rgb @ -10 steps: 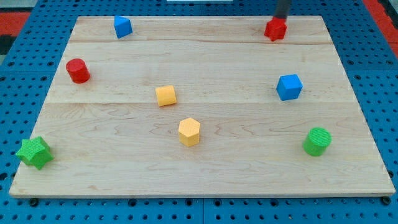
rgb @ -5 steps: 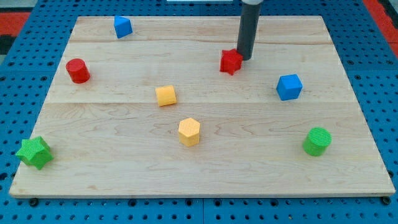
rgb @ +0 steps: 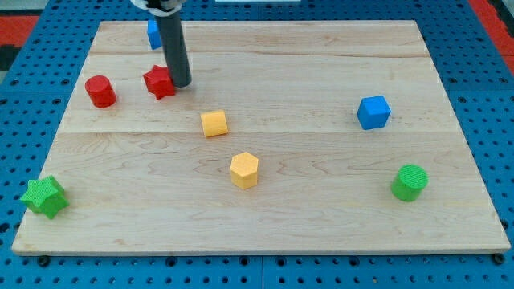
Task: Slide red star into red circle
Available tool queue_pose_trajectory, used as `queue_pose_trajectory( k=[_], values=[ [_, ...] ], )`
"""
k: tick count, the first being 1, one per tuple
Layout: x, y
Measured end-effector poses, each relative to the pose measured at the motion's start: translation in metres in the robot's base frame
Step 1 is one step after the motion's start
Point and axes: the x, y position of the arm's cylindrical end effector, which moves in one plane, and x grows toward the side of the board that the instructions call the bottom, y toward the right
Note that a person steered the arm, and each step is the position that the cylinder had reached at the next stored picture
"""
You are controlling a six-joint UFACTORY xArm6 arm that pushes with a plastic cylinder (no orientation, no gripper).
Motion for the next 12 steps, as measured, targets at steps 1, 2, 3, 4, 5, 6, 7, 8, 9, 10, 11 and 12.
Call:
queue_pose_trajectory(
  k=[1,2,3,4,5,6,7,8,9,10,11,12],
  values=[
    [0.0,-0.038],
    [0.0,-0.062],
    [0.0,-0.065],
    [-0.003,-0.065],
    [-0.005,-0.065],
    [0.004,-0.064],
    [0.029,-0.051],
    [0.03,-0.051],
    [0.032,-0.051],
    [0.037,-0.05],
    [0.049,-0.021],
    [0.07,0.044]
  ],
)
